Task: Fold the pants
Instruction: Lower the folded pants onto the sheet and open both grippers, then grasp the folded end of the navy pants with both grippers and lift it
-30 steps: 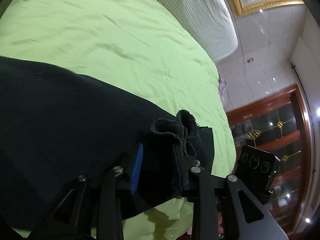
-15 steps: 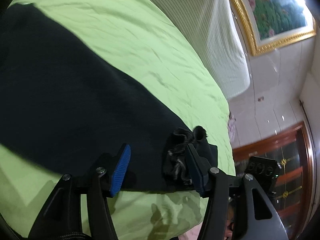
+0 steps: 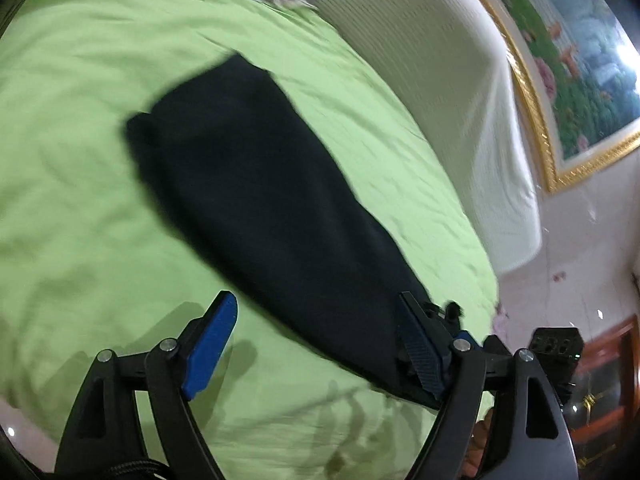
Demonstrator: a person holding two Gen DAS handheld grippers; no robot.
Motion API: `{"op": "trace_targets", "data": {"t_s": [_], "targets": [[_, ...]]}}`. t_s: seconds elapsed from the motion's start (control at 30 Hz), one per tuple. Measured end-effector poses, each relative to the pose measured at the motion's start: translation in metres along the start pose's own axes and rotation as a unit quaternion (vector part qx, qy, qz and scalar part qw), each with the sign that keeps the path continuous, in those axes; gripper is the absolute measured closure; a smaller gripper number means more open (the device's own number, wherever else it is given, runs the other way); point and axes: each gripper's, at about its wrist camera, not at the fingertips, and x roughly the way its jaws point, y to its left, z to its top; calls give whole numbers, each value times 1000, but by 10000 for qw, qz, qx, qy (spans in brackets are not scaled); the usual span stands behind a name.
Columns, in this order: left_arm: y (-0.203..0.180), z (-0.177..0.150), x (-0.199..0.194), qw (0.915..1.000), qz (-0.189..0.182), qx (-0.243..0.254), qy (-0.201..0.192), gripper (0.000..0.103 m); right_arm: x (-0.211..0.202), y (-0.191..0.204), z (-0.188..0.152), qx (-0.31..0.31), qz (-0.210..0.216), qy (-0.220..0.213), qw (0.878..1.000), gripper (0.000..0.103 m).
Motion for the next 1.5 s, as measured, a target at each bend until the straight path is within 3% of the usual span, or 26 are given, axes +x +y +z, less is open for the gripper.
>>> {"op": "trace_targets", "data": {"t_s": [0.37, 0.67, 1.0, 1.17, 1.23, 1.37, 1.5], "targets": [[48, 20, -19, 9964, 306, -772, -163, 22, 39, 22, 27, -391, 172, 287, 9987, 53], [46, 40, -7, 9924, 623, -1019, -300, 20, 81, 40, 58, -706, 155, 554, 9958, 52], [57, 40, 1, 9897, 579, -1283, -249, 20, 137, 56, 91, -1121, 186, 838, 9900, 52], [61, 47, 4, 9882, 618, -1364, -310, 19, 179, 53, 119, -1288, -135, 1004, 9865, 52], [61, 47, 5, 9881, 625, -1372, -303, 17, 199, 50, 130, -1362, -307, 1243, 9824, 52], [60, 44, 6, 9892, 604, -1292, -354, 17, 230, 58, 134, -1646, -127, 1795, 9698, 52], [62, 45, 6, 9895, 546, -1284, -370, 17, 259, 74, 114, -2552, -484, 2226, 9397, 52]]}}
